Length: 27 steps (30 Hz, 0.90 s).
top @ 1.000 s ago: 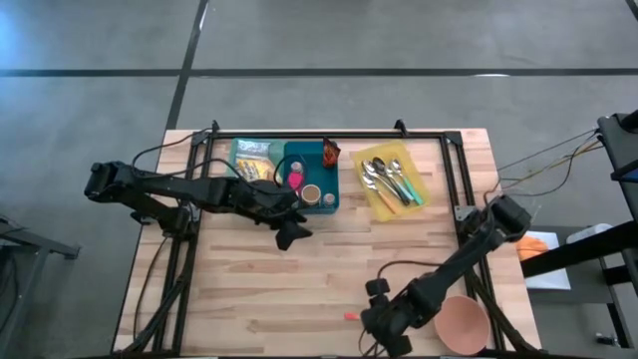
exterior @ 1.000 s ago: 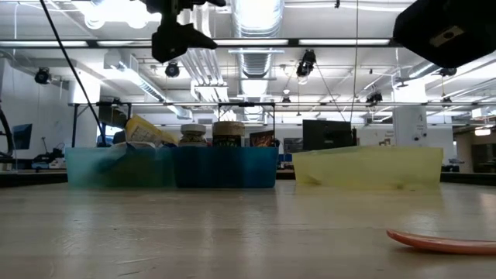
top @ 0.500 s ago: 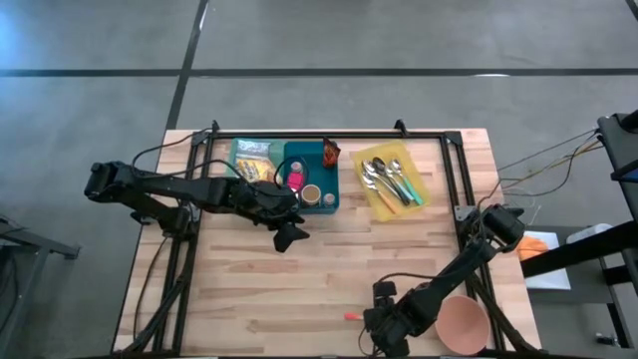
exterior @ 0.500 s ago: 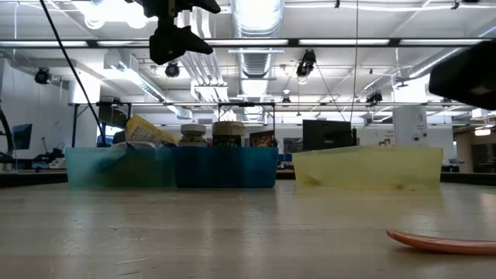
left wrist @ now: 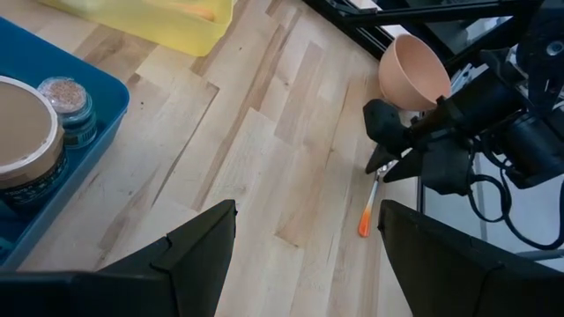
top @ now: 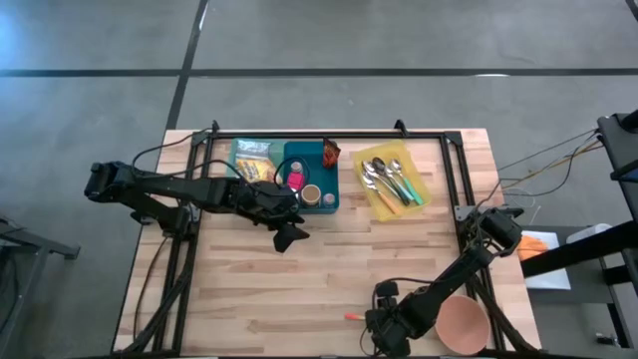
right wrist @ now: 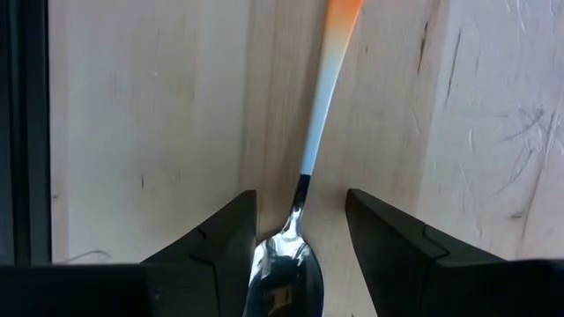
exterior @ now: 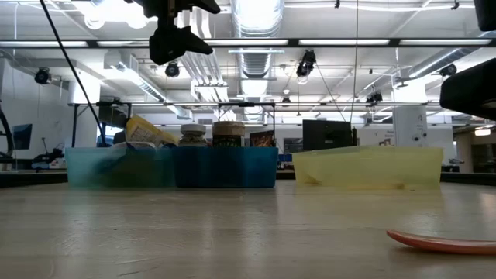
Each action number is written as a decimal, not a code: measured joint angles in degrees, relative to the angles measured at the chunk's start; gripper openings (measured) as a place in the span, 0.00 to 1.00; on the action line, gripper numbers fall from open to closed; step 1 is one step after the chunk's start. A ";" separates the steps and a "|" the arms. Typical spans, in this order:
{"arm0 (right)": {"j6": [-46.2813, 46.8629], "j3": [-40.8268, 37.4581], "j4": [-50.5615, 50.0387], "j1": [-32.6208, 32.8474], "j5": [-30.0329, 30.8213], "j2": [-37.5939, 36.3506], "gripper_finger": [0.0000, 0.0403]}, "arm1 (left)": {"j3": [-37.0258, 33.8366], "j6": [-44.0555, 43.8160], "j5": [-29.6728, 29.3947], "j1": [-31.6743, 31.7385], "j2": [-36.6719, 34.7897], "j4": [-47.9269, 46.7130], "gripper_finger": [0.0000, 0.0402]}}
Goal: Pick & Place Food Item
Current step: Put the orange spoon into the yellow bin
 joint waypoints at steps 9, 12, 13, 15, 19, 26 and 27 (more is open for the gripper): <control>3.65 -0.19 -0.46 0.02 1.86 -0.13 0.31 | -0.02 0.31 -0.02 0.00 0.00 0.00 0.71; 3.69 -0.28 -0.50 0.02 2.12 -0.14 0.19 | 0.00 0.46 -0.02 0.00 0.00 0.02 0.71; 3.69 -0.27 -0.53 0.00 2.15 -0.14 0.15 | 0.00 0.46 -0.02 0.00 0.00 0.00 0.71; 3.73 -0.28 -0.68 -0.02 2.37 -0.15 0.07 | -0.01 0.45 -0.02 0.00 0.00 0.00 0.71; 3.82 -0.33 -0.70 -0.02 2.49 -0.15 0.04 | 0.00 0.44 -0.02 0.00 0.00 0.00 0.71; 3.85 -0.38 -2.01 -0.16 1.43 -1.29 0.02 | -0.02 0.44 -0.02 0.00 0.00 0.01 0.71; 3.85 -0.39 -2.84 -0.17 1.44 -1.77 0.02 | -0.02 0.44 -0.02 0.00 0.00 0.02 0.71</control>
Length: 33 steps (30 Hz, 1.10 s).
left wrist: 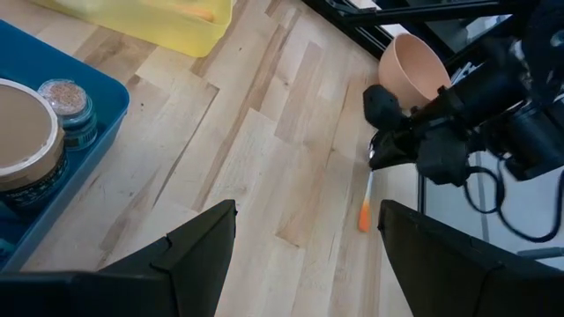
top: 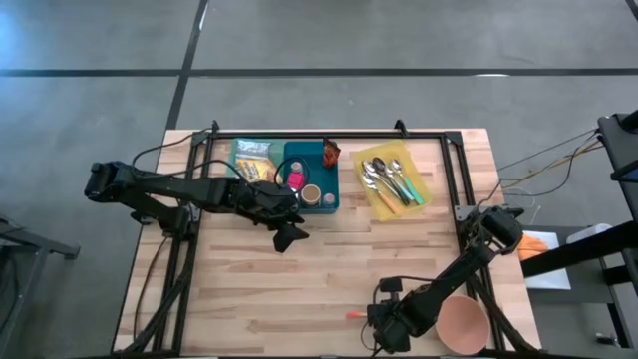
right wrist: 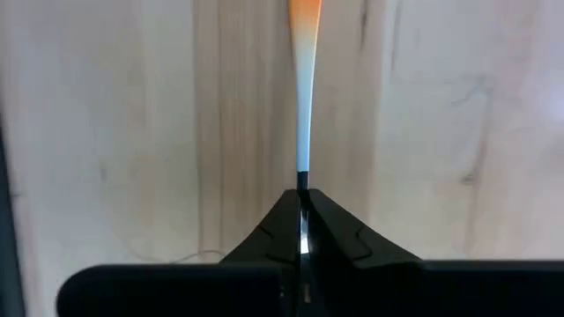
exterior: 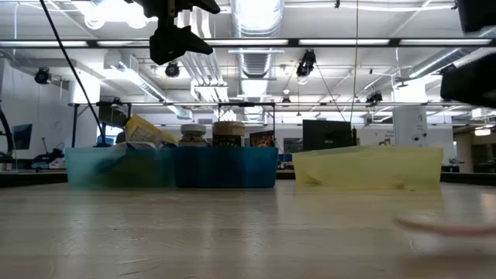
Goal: Pick & Place Food Item
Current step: Put the orange spoon into the yellow bin
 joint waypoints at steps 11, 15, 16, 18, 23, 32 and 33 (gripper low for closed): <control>2.89 0.15 -9.43 -0.07 0.15 -11.38 0.02 | 0.00 -0.02 0.00 0.00 0.00 -0.09 0.71; 5.46 0.13 -14.21 -0.27 2.43 -16.77 0.02 | 0.00 -0.04 0.00 0.01 0.00 -0.13 0.71; 5.96 0.13 -15.46 -0.40 3.02 -18.34 0.02 | 0.00 -0.17 0.00 0.01 0.00 -0.13 0.71; 7.44 0.13 -17.75 -1.45 3.42 -21.28 0.02 | 0.00 -0.22 0.00 0.02 0.00 -0.13 0.71; 12.30 -0.35 -22.01 -5.31 6.23 -27.56 0.02 | 0.00 -0.24 0.00 0.02 0.00 -0.13 0.71; 12.33 -0.70 -22.75 -15.06 7.69 -33.23 0.02 | 0.00 -2.31 -0.01 0.02 0.00 -0.13 0.71; 10.24 -0.70 -22.76 -15.69 7.69 -33.31 0.02 | 0.00 -3.66 -0.02 0.02 0.00 -0.13 0.71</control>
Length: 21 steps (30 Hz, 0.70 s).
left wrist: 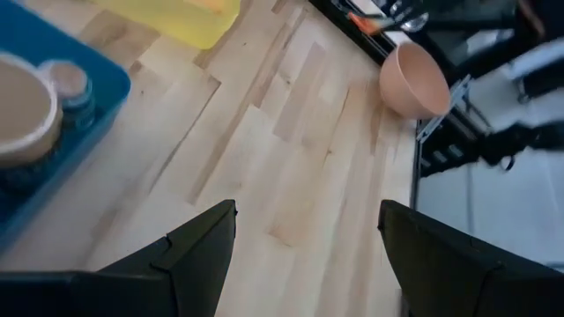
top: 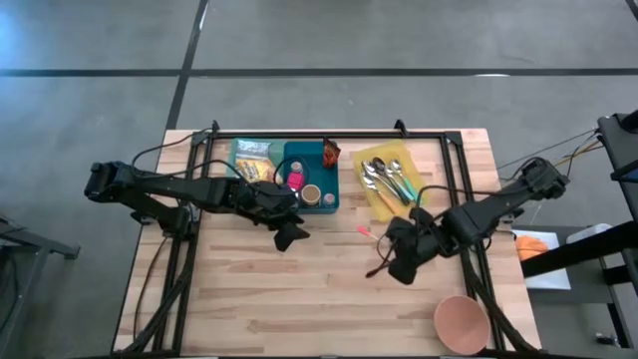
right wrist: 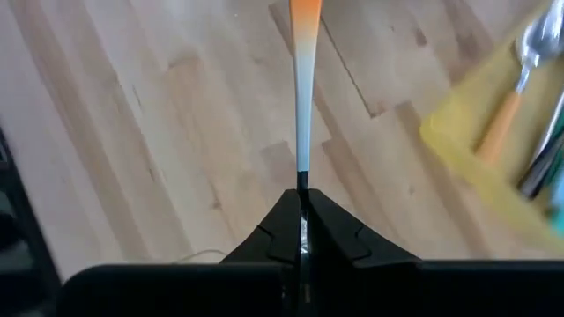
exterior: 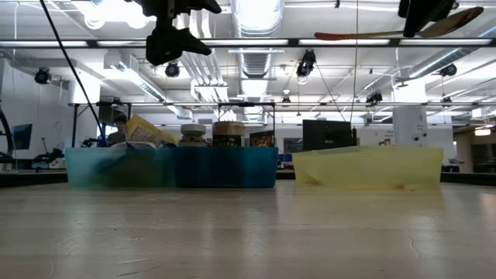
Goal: Pick & Place Food Item
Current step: Put the orange spoon into the yellow bin
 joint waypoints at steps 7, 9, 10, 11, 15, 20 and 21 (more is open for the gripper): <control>-16.82 0.00 1.46 -1.68 -0.15 0.72 0.02 | -0.02 -18.90 1.01 0.28 0.22 2.40 0.71; -19.29 0.00 3.09 -1.67 0.27 0.90 0.02 | -0.02 -21.11 2.26 0.28 0.46 4.91 0.71; -20.11 0.00 3.79 -1.65 1.14 0.94 0.02 | -0.02 -22.17 2.94 0.25 0.54 6.37 0.71; -21.03 0.00 4.55 -1.60 2.09 0.99 0.02 | -0.02 -23.16 3.59 0.17 0.61 7.79 0.71; -23.59 0.00 6.58 -1.76 6.14 1.05 0.02 | 0.00 -26.85 5.36 0.02 1.54 13.73 0.71; -26.89 0.00 8.49 -2.98 6.82 1.07 0.02 | -0.02 -29.54 6.70 0.02 4.04 16.30 0.71; -27.62 0.03 9.30 -3.23 6.82 1.07 0.02 | 0.00 -29.69 7.06 0.02 4.75 17.41 0.71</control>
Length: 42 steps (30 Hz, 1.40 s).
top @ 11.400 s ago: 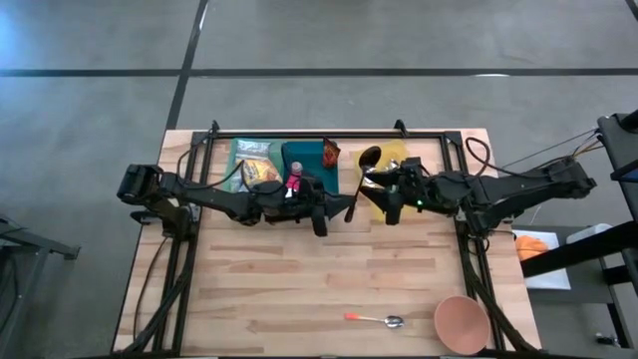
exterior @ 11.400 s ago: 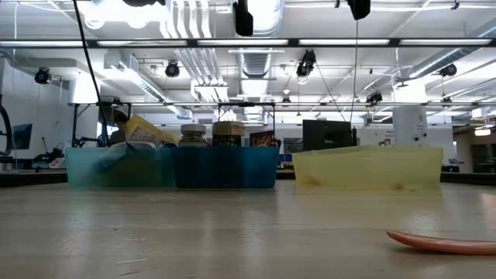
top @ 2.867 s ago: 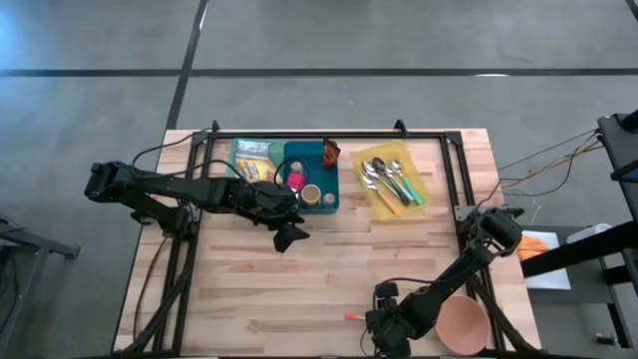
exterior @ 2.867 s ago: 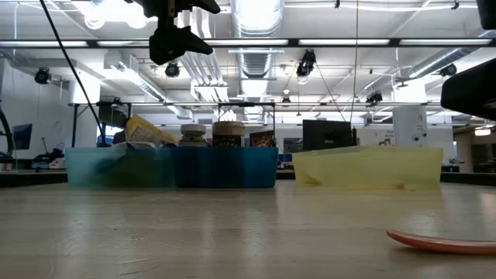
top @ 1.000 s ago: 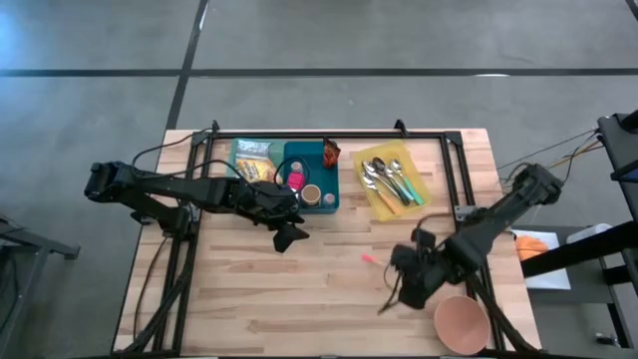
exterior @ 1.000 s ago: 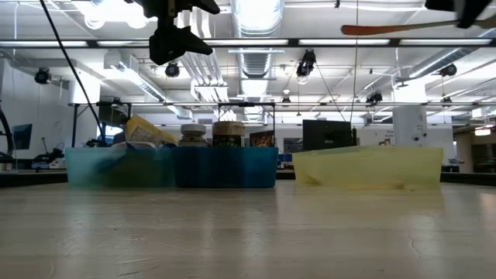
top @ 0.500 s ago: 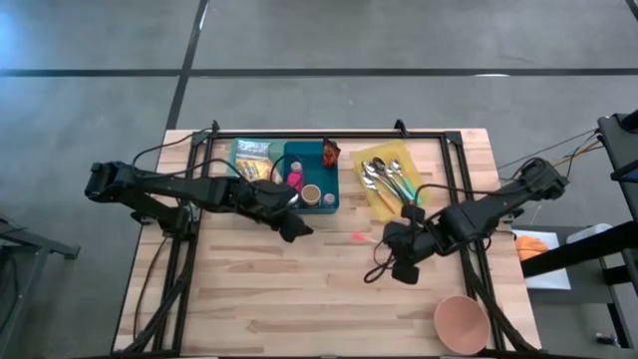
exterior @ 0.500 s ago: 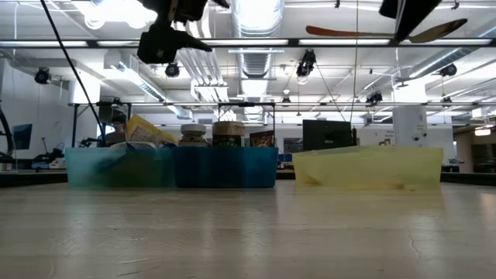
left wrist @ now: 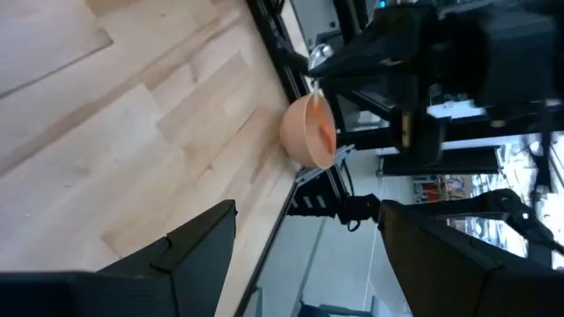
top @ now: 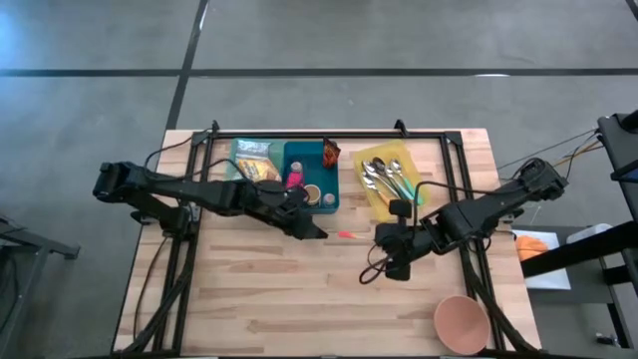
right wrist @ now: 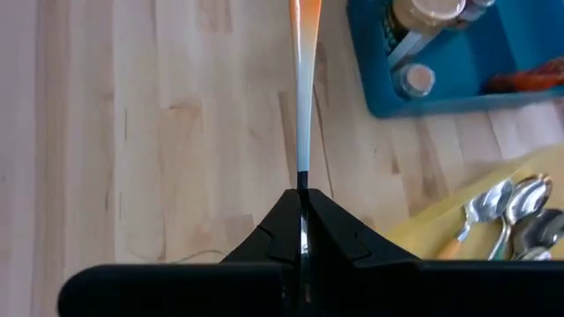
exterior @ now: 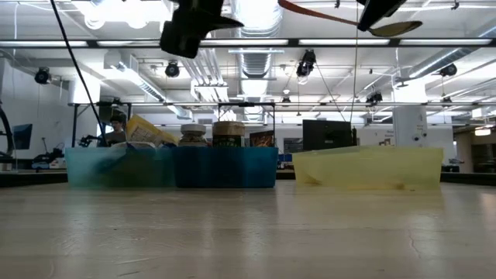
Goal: Pick & Place Food Item
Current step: Put the orange spoon into the yellow bin
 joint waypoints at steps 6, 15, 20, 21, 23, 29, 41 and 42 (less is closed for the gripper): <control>-3.95 0.10 3.40 -1.04 -3.05 0.04 0.02 | 0.49 2.87 3.87 0.46 4.04 5.77 0.71; -8.58 0.10 6.43 -1.14 -9.59 0.07 0.02 | 0.50 5.51 13.93 2.60 5.23 8.71 0.71; -11.77 0.12 9.59 -2.40 -11.82 0.07 0.02 | 0.49 6.13 18.85 3.41 5.23 8.64 0.71; -12.15 0.12 10.08 -2.79 -11.84 0.06 0.02 | 0.50 6.14 19.21 3.43 5.23 8.68 0.71; -13.37 0.14 10.98 -3.55 -12.05 0.07 0.02 | 0.50 6.08 19.47 3.47 5.23 8.57 0.71; -15.33 0.14 11.93 -5.91 -15.07 0.07 0.02 | 0.48 3.33 20.40 4.04 5.57 8.60 0.71; -17.22 0.18 12.44 -6.53 -16.32 0.44 0.02 | 1.36 -1.07 29.27 5.41 12.37 16.00 0.71; -17.22 0.19 12.39 -6.53 -16.62 0.56 0.02 | 1.81 -1.08 30.04 5.49 12.93 16.53 0.71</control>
